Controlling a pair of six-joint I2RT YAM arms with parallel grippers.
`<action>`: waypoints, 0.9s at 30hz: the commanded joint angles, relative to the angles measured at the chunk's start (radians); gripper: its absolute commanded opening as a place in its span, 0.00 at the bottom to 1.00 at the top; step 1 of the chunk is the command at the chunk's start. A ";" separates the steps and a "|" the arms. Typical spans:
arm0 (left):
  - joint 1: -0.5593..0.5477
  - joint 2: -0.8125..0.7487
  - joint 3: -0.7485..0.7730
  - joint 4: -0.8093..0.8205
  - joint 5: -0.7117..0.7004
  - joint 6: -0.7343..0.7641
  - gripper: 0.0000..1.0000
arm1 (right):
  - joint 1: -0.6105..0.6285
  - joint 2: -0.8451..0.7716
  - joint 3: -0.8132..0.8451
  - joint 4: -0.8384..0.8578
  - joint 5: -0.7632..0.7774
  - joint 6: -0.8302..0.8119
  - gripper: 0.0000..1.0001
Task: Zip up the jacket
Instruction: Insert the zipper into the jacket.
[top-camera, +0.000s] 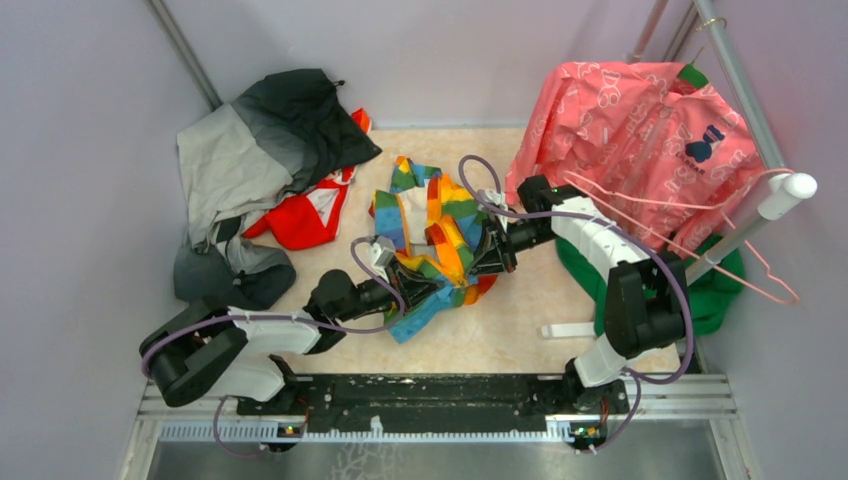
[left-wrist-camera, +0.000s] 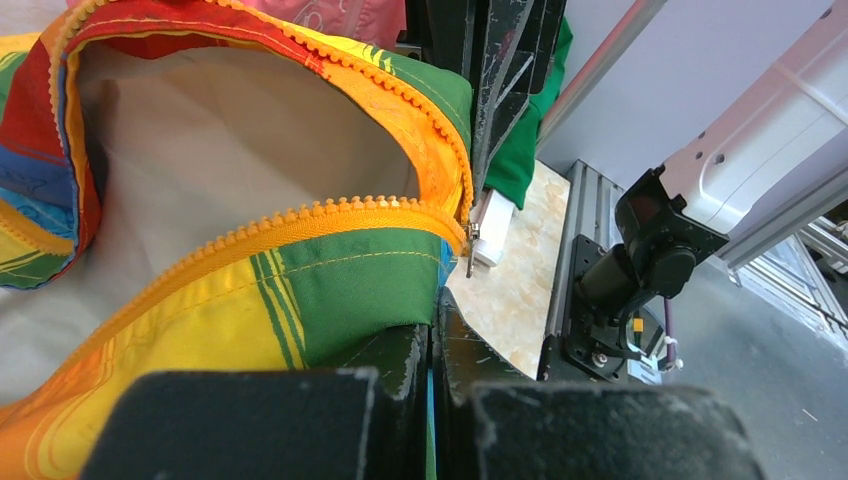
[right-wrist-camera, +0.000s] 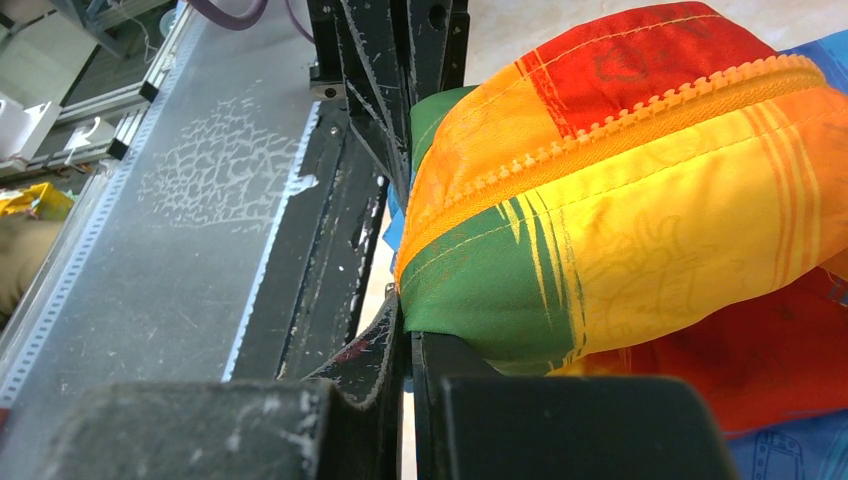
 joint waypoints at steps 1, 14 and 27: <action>-0.008 0.009 0.014 0.060 -0.003 -0.012 0.00 | 0.010 -0.046 0.000 0.017 -0.053 -0.006 0.00; -0.009 -0.001 0.011 0.063 -0.018 -0.017 0.00 | 0.018 -0.046 -0.004 0.032 -0.051 0.008 0.00; -0.023 0.011 0.022 0.024 -0.029 -0.023 0.00 | 0.019 -0.071 -0.031 0.149 -0.058 0.138 0.00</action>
